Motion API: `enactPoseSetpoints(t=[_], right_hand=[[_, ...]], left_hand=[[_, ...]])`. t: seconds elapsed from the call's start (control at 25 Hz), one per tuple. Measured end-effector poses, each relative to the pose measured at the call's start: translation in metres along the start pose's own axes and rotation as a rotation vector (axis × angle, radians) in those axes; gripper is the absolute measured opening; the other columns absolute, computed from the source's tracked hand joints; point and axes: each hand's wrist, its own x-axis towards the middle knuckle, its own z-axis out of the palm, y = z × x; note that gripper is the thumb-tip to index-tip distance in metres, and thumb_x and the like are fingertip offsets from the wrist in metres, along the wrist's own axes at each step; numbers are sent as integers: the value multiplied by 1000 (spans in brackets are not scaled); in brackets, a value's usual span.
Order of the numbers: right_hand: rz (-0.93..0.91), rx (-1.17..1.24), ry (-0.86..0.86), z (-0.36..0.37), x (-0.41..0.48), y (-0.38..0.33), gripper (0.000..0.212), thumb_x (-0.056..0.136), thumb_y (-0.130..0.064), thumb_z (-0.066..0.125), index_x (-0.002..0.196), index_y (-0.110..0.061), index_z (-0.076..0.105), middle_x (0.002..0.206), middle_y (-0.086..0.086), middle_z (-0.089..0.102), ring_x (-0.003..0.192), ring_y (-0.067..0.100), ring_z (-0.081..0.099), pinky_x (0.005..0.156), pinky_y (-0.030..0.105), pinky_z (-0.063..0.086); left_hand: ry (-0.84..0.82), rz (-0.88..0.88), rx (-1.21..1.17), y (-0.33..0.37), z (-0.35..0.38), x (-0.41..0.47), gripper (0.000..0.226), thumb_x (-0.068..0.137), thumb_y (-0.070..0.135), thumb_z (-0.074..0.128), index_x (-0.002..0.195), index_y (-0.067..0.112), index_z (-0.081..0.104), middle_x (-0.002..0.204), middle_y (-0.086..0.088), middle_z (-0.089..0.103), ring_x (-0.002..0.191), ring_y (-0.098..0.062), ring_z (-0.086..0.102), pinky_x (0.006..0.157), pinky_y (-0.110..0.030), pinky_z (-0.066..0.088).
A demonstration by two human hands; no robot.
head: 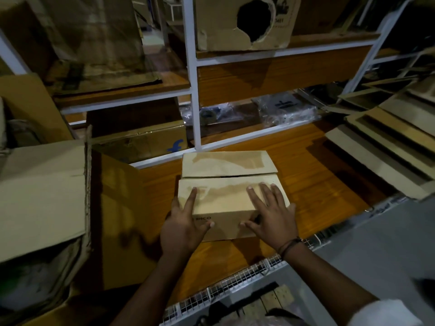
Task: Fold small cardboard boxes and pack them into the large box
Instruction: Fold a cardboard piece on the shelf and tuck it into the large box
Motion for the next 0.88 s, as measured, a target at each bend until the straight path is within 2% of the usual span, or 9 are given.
enactPoseSetpoints(t=[0.12, 0.28, 0.48, 0.6, 0.76, 0.88], right_hand=[[-31, 25, 107, -25, 2, -5, 103, 74, -77, 69, 159, -36, 27, 164, 9, 33, 151, 37, 27, 88, 67, 45], [-75, 47, 274, -71, 1, -7, 103, 75, -78, 67, 159, -35, 29, 164, 9, 33, 152, 36, 27, 87, 65, 45], [-123, 91, 446, -131, -24, -13, 98, 78, -79, 62, 158, -33, 33, 163, 7, 35, 151, 34, 29, 84, 54, 43], [-146, 124, 537, -166, -42, -19, 96, 79, -80, 58, 159, -33, 32, 164, 6, 34, 151, 33, 28, 85, 55, 43], [-184, 220, 648, -212, -65, -39, 97, 76, -73, 71, 157, -31, 37, 162, 7, 36, 150, 34, 30, 86, 58, 44], [-220, 265, 706, -239, -76, -62, 95, 77, -73, 68, 156, -31, 39, 161, 7, 38, 149, 34, 31, 88, 58, 40]], left_hand=[[57, -6, 2, 8, -31, -4, 107, 77, 77, 67, 161, 47, 7, 157, -9, 30, 113, -31, 62, 70, -38, 60], [190, 17, -4, 27, -78, -16, 107, 79, 73, 68, 161, 48, 5, 158, -7, 26, 115, -27, 61, 71, -35, 60], [284, -15, 79, 57, -152, -51, 108, 78, 73, 70, 160, 50, 2, 165, -9, 18, 130, -29, 53, 83, -37, 58], [342, -11, 146, 73, -195, -79, 109, 78, 74, 68, 159, 51, 0, 165, -8, 18, 125, -27, 57, 80, -35, 57], [437, -20, 252, 84, -253, -114, 109, 77, 76, 67, 158, 52, -2, 166, -8, 15, 116, -28, 62, 76, -36, 56], [508, -12, 272, 76, -291, -138, 109, 75, 73, 71, 159, 51, 5, 164, -11, 23, 113, -32, 63, 76, -39, 57]])
